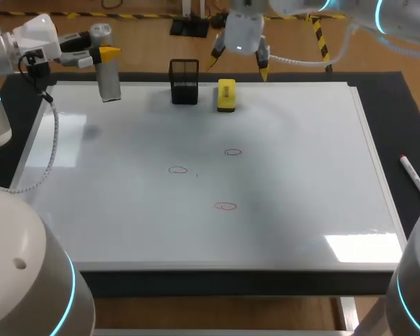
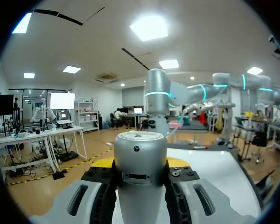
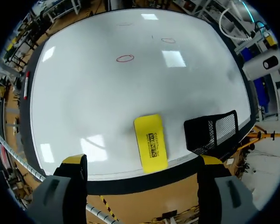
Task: Pick up the inspection probe, press it on each red-marked spot on the whiteboard one by one, put down the probe, pick up the eraser, and wipe off all the red marks.
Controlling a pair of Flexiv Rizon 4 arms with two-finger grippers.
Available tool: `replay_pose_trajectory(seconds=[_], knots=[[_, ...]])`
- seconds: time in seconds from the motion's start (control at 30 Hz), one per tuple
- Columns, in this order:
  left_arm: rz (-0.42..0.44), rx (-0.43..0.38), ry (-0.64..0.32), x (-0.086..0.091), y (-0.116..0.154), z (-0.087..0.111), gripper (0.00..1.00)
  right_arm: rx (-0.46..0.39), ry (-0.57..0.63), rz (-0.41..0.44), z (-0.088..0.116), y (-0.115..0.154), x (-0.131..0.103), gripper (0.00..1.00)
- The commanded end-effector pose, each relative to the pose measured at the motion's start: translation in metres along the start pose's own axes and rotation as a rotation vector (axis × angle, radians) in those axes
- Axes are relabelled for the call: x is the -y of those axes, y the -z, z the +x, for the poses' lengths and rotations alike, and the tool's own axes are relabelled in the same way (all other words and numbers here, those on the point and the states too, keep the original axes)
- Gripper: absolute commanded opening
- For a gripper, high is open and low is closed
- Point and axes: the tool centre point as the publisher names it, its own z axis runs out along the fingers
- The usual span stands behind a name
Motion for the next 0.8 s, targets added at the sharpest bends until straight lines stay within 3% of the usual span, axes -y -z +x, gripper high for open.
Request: replay_pose_trajectory(seconds=[0.03, 0.43, 0.8], knots=[[-0.001, 0.002, -0.001, 0.001, 0.000, 0.001, 0.00, -0.068, 0.033, -0.010, -0.008, -0.011, 0.006, 1.00], [-0.001, 0.002, -0.001, 0.001, 0.000, 0.001, 0.00, -0.035, 0.061, -0.042, -0.003, -0.040, 0.005, 1.00], [-0.001, 0.002, -0.001, 0.001, 0.000, 0.001, 0.00, -0.064, 0.078, -0.059, 0.000, -0.056, -0.001, 1.00]])
